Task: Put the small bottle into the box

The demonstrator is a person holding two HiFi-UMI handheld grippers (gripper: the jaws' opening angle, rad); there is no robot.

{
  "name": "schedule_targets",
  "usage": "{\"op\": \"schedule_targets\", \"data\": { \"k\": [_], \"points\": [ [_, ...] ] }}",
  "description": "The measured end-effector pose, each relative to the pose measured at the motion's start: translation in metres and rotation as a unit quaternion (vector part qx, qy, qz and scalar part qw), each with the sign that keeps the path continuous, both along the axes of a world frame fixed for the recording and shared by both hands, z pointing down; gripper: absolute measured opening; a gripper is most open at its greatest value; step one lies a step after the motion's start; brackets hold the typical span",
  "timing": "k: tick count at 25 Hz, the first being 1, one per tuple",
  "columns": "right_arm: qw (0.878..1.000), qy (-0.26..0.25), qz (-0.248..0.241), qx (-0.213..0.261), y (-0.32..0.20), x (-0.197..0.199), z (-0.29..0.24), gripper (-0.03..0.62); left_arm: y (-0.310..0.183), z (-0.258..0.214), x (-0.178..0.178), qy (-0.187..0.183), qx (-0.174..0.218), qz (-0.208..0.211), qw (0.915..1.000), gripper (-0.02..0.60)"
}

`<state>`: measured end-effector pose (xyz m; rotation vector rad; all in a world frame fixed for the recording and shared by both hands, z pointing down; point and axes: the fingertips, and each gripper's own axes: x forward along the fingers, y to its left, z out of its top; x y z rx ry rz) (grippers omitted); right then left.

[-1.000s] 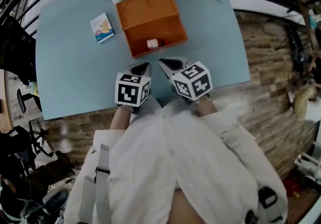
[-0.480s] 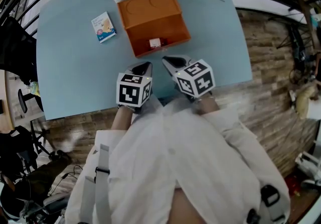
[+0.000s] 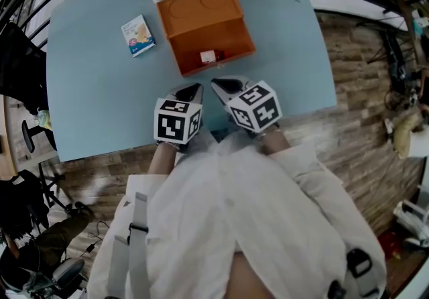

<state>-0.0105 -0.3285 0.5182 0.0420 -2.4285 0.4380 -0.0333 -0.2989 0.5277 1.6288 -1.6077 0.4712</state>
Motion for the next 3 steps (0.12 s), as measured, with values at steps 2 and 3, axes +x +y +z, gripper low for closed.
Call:
{"op": "schedule_targets", "data": {
  "k": [2, 3],
  "points": [
    [1.0, 0.001, -0.004, 0.001, 0.0041, -0.0013, 0.001, 0.003, 0.0024, 0.0013, -0.0003, 0.001, 0.0, 0.0, 1.0, 0.005],
    [1.0, 0.001, -0.006, 0.002, 0.0059, -0.0018, 0.0014, 0.003, 0.0035, 0.002, -0.0005, 0.001, -0.001, 0.001, 1.0, 0.004]
  ]
}}
